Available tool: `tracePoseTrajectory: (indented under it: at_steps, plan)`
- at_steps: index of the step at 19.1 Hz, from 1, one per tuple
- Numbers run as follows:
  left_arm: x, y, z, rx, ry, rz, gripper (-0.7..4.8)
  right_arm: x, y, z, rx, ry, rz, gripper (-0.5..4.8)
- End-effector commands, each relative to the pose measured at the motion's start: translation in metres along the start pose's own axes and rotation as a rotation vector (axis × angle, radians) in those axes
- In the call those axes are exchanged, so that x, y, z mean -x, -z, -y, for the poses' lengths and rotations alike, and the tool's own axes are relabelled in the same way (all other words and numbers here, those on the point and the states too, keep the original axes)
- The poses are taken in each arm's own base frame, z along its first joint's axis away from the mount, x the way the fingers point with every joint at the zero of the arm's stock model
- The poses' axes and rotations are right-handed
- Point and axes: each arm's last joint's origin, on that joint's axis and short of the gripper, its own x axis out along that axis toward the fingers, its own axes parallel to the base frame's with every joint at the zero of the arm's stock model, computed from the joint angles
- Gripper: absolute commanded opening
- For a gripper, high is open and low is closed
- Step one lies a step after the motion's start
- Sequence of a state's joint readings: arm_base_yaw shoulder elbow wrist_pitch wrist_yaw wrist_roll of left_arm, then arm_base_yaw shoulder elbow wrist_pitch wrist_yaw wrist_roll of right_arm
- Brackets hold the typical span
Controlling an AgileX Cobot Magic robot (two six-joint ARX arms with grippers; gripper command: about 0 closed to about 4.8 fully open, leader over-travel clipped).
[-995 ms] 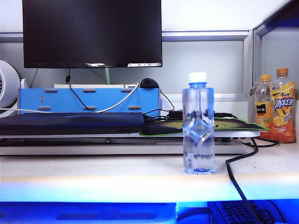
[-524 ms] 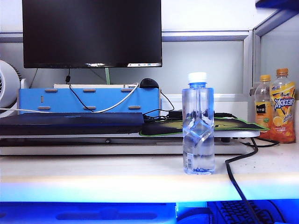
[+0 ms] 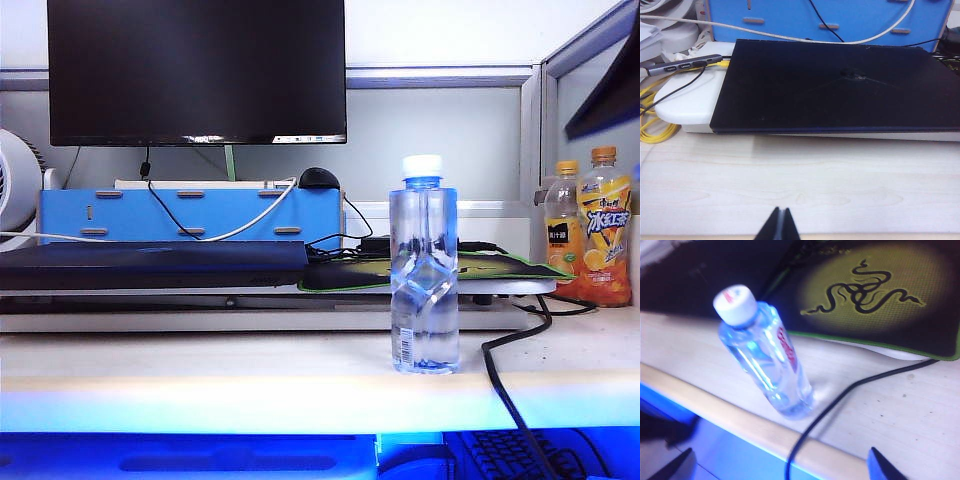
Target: Pick up the mineral water bottle and place it on the laptop.
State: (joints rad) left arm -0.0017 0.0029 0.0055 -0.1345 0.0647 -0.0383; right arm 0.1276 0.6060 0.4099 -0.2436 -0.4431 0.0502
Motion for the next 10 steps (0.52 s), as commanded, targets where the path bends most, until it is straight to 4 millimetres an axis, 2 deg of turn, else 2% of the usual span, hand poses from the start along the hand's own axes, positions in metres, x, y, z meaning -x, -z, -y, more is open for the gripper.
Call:
tracePoseTrajectory:
  at_steps: [1,5,10]
  plan:
    - [0.000,-0.001,0.000,-0.001,0.003,0.011,-0.02,-0.017,0.000,-0.009,0.113,-0.021,-0.054,4.79]
    - [0.000,-0.001,0.000,-0.001,0.003,0.011,-0.02,-0.049,0.000,-0.028,0.181,0.000,-0.047,4.79]
    - [0.000,-0.001,0.000,-0.001,0.003,0.011,-0.02,-0.073,-0.007,-0.027,0.168,0.049,-0.049,4.79]
